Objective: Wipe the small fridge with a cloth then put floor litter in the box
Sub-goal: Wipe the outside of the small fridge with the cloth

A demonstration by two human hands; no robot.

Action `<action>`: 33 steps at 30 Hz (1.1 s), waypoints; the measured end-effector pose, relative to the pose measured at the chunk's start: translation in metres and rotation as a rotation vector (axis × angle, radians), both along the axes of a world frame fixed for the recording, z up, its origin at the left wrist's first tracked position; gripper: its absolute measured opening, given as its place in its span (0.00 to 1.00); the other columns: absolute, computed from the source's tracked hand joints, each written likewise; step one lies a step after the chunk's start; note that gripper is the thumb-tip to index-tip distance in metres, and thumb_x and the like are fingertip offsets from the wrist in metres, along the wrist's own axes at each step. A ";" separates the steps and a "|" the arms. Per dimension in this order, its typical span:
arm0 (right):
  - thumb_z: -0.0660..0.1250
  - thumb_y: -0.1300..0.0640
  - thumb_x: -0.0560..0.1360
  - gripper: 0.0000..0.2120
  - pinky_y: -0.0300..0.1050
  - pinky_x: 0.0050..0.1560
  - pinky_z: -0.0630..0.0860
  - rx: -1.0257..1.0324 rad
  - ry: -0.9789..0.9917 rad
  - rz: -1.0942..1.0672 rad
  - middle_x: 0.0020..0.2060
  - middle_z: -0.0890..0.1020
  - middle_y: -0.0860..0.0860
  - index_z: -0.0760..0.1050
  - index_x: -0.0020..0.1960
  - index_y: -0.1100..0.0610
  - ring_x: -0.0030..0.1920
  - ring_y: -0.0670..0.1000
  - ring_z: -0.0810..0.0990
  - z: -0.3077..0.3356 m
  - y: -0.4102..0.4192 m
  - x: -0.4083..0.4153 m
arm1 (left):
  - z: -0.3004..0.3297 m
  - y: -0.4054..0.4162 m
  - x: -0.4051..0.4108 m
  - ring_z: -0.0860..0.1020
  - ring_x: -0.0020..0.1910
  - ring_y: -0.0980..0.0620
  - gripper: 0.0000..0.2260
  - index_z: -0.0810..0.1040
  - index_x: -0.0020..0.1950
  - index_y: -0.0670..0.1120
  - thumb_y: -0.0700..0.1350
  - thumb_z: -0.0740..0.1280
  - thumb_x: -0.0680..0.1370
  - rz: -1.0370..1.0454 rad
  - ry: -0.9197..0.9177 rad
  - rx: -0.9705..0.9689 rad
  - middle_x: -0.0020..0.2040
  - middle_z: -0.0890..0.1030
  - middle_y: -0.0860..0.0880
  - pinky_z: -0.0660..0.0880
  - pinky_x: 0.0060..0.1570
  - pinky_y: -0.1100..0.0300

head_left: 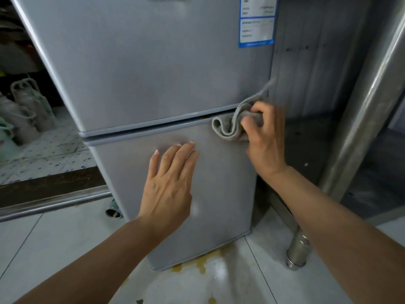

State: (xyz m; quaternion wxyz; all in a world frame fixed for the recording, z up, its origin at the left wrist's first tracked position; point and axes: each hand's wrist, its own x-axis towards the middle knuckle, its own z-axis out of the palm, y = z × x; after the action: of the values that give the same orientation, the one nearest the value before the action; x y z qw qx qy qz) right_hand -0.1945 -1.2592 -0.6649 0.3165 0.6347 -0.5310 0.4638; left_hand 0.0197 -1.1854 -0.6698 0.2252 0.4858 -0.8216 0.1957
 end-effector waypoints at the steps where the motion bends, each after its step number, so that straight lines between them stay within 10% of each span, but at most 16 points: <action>1: 0.53 0.57 0.75 0.17 0.47 0.58 0.66 0.053 -0.013 -0.002 0.53 0.77 0.60 0.78 0.51 0.62 0.56 0.56 0.69 -0.016 0.003 0.001 | -0.001 -0.001 -0.002 0.63 0.66 0.43 0.34 0.71 0.67 0.39 0.34 0.67 0.60 -0.003 -0.006 -0.006 0.68 0.71 0.42 0.63 0.65 0.39; 6: 0.57 0.67 0.72 0.09 0.56 0.44 0.75 0.093 0.031 0.009 0.47 0.78 0.63 0.76 0.40 0.63 0.44 0.62 0.75 -0.093 0.028 0.010 | -0.011 -0.004 -0.008 0.62 0.67 0.43 0.35 0.71 0.67 0.40 0.35 0.69 0.59 -0.027 -0.113 -0.005 0.70 0.70 0.43 0.62 0.65 0.39; 16: 0.68 0.73 0.65 0.15 0.45 0.49 0.73 0.006 -0.341 -0.074 0.54 0.74 0.62 0.72 0.49 0.62 0.54 0.61 0.74 0.011 0.001 -0.013 | -0.004 -0.014 -0.024 0.65 0.66 0.43 0.34 0.71 0.67 0.40 0.36 0.68 0.60 -0.089 -0.143 -0.043 0.68 0.72 0.44 0.62 0.66 0.38; 28: 0.64 0.79 0.59 0.20 0.58 0.54 0.72 0.471 -0.337 -0.105 0.53 0.71 0.66 0.71 0.49 0.65 0.52 0.66 0.71 -0.149 0.032 0.013 | -0.048 -0.013 0.001 0.62 0.69 0.45 0.30 0.70 0.68 0.41 0.39 0.60 0.64 -0.069 -0.290 -0.017 0.72 0.67 0.45 0.55 0.68 0.41; 33: 0.63 0.76 0.62 0.15 0.56 0.58 0.68 0.301 -0.486 0.028 0.51 0.71 0.67 0.71 0.48 0.68 0.52 0.67 0.72 -0.114 0.034 0.020 | -0.049 -0.011 0.018 0.63 0.68 0.45 0.34 0.70 0.68 0.40 0.37 0.66 0.61 -0.059 -0.305 -0.060 0.71 0.68 0.44 0.53 0.68 0.41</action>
State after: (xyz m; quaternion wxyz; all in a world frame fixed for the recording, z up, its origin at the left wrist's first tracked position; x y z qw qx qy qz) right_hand -0.1747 -1.2253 -0.7785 0.0756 0.5520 -0.6453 0.5226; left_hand 0.0381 -1.1960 -0.7183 0.1179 0.4190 -0.8541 0.2848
